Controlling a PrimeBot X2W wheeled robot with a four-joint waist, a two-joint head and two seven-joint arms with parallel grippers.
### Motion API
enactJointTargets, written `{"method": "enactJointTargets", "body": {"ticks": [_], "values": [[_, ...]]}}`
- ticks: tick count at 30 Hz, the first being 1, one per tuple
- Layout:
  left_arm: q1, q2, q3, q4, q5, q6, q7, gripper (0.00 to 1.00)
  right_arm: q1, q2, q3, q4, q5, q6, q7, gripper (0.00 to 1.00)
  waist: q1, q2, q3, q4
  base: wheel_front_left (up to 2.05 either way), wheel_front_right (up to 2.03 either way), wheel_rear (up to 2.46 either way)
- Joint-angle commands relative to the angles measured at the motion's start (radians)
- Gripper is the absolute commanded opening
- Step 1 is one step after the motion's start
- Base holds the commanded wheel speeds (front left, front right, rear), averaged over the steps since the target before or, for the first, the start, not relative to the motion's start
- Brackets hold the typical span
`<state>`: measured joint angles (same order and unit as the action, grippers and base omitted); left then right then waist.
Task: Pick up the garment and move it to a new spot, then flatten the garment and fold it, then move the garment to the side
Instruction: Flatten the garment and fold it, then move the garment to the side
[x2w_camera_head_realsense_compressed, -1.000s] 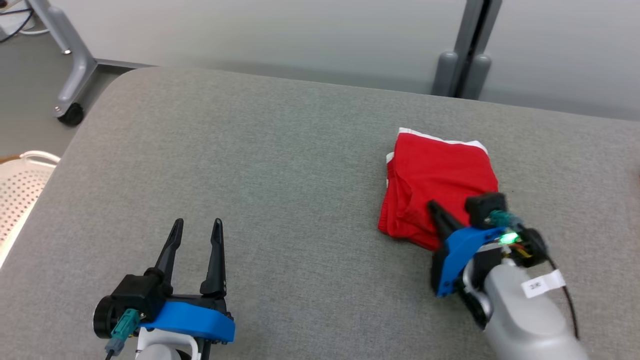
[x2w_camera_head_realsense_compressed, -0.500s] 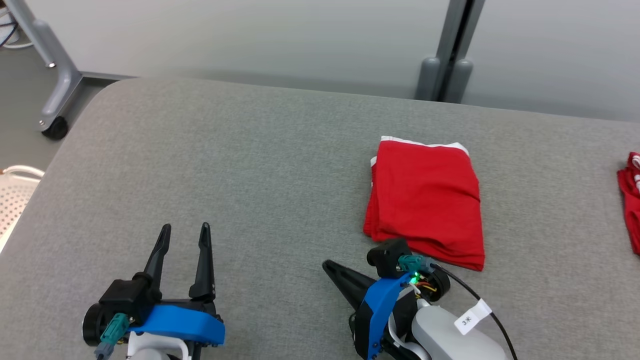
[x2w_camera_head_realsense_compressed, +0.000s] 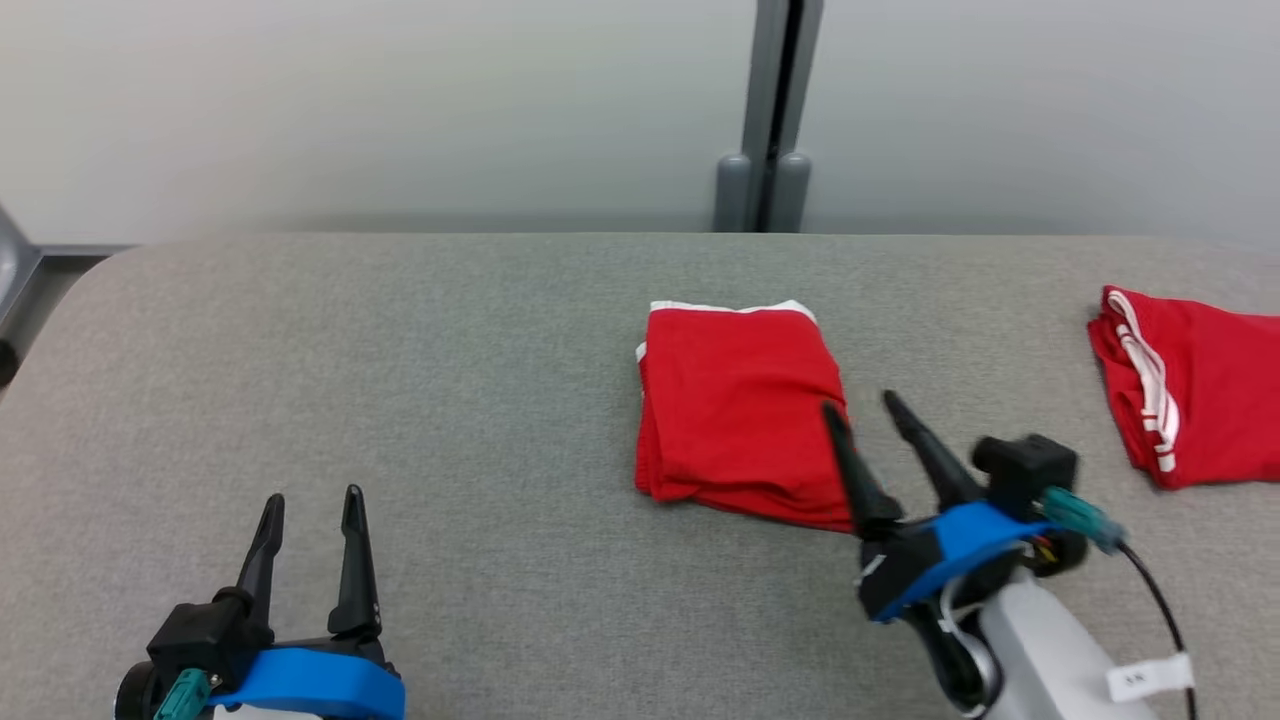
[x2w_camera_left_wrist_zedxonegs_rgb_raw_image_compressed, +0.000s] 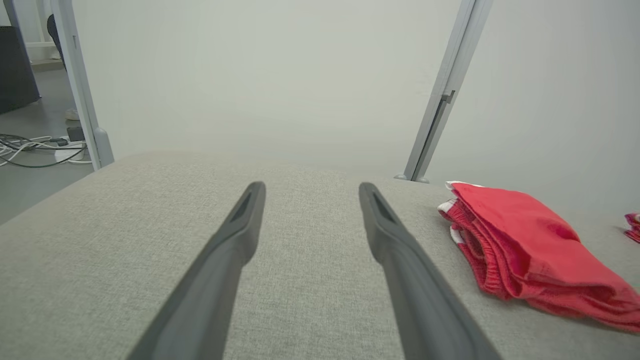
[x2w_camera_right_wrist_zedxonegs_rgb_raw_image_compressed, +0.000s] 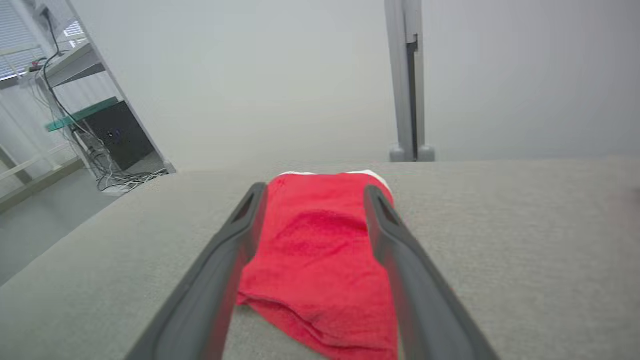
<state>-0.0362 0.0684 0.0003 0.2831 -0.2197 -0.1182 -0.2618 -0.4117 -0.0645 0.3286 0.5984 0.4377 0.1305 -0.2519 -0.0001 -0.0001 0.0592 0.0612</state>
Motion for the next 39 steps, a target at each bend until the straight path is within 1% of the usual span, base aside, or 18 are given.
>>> {"method": "enactJointTargets", "body": {"ticks": [1,2,3,4,7,10,14,19,26,39], "values": [[0.012,0.007,0.011,-0.006,0.002,0.005,-0.004,1.00,0.036,0.003,-0.047,-0.027,-0.039,0.000,-0.005,1.00,0.0001,0.0001,-0.014,-0.020,0.00,0.00,0.00],[0.016,0.007,0.012,-0.006,0.005,0.006,-0.004,1.00,0.058,0.003,-0.093,-0.049,-0.079,0.000,-0.005,1.00,0.0001,0.0001,-0.017,-0.025,0.00,0.00,0.00],[0.020,0.009,0.020,-0.006,0.007,0.007,-0.004,1.00,0.107,0.006,-0.180,-0.093,-0.135,0.000,0.010,1.00,0.0001,0.0001,-0.024,-0.036,0.00,0.00,0.00],[0.024,0.011,0.023,-0.003,0.007,0.007,-0.004,1.00,0.127,0.007,-0.215,-0.118,-0.162,0.000,0.017,1.00,0.0001,0.0001,-0.029,-0.041,0.00,0.00,0.00],[0.038,0.016,0.031,0.007,0.010,0.005,-0.004,1.00,0.194,0.011,-0.309,-0.198,-0.232,0.000,0.040,1.00,0.0001,0.0001,-0.049,-0.051,0.00,0.00,0.00],[0.049,0.018,0.038,0.011,0.012,0.005,-0.004,1.00,0.259,0.014,-0.367,-0.276,-0.269,0.000,0.071,1.00,0.0001,0.0001,-0.067,-0.057,0.00,0.00,0.00],[0.062,0.022,0.044,0.014,0.016,0.005,-0.004,1.00,0.318,0.014,-0.386,-0.356,-0.265,0.000,0.120,1.00,0.0001,0.0001,-0.079,-0.063,0.00,0.00,0.00],[0.066,0.027,0.038,0.033,0.021,0.007,-0.004,1.00,0.365,0.013,-0.381,-0.406,-0.261,0.000,0.171,1.00,0.0001,0.0001,-0.092,-0.066,0.00,0.00,0.00],[0.055,0.039,0.026,0.068,0.026,0.011,0.011,1.00,0.405,0.013,-0.360,-0.413,-0.250,0.000,0.185,1.00,0.0001,0.0001,-0.111,-0.066,0.00,0.00,0.00],[0.045,0.044,0.011,0.075,0.011,0.019,0.025,1.00,0.428,0.013,-0.388,-0.420,-0.240,0.000,0.185,1.00,0.0001,0.0001,-0.116,-0.059,0.00,0.00,0.00]]}}
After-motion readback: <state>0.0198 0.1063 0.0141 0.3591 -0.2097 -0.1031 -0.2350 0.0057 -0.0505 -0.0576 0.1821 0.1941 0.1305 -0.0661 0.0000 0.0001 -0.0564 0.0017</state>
